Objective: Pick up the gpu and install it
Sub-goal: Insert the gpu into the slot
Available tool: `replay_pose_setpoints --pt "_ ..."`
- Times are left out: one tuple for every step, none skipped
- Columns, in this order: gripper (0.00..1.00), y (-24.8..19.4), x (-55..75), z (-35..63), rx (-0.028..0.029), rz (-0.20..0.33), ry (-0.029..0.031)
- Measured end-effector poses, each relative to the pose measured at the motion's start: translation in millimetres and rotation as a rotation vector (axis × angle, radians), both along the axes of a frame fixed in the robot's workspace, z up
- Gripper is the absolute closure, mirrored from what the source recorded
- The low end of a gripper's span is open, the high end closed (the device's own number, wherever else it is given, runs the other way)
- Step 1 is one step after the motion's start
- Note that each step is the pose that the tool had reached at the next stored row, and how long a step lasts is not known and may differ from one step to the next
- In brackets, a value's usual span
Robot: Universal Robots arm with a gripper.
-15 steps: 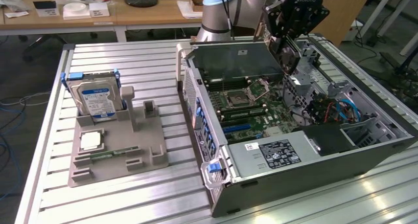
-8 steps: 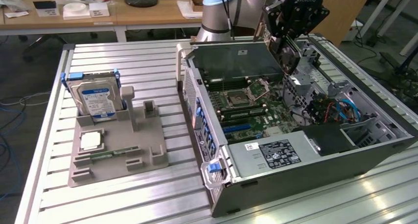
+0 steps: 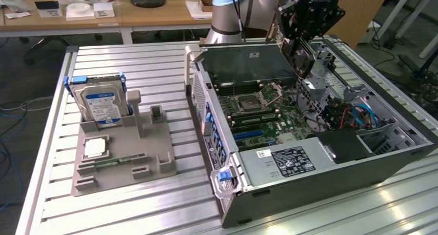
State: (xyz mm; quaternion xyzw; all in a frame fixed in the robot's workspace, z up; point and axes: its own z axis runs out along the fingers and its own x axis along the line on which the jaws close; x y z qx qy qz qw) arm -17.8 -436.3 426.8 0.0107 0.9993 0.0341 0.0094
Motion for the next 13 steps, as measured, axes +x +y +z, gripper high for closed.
replay_pose_setpoints --pt "0.72 0.0 0.0 0.0 0.0 0.015 -0.0001" --pt "0.72 0.0 0.0 -0.1 -0.0001 0.033 0.0" --pt "0.72 0.0 0.0 -0.2 -0.0001 0.051 0.0" --pt "0.72 0.0 0.0 -0.3 -0.0001 0.07 0.0" --pt "0.72 0.0 0.0 -0.4 -0.0001 0.088 0.0" --pt "0.72 0.0 0.0 -0.5 0.0 0.106 0.0" --pt "0.72 0.0 0.0 -0.6 0.0 0.124 0.0" --pt "0.72 0.0 0.0 -0.7 0.0 0.142 0.0" --pt "0.72 0.0 0.0 -0.8 0.0001 0.16 0.0" --pt "0.72 0.0 0.0 -0.9 0.0 0.178 0.0" --pt "0.72 0.0 0.0 -1.0 0.0 0.198 0.0" --pt "0.72 0.0 0.0 -1.1 0.0 0.215 0.0" --pt "0.72 0.0 0.0 -1.2 0.0 0.232 0.0"
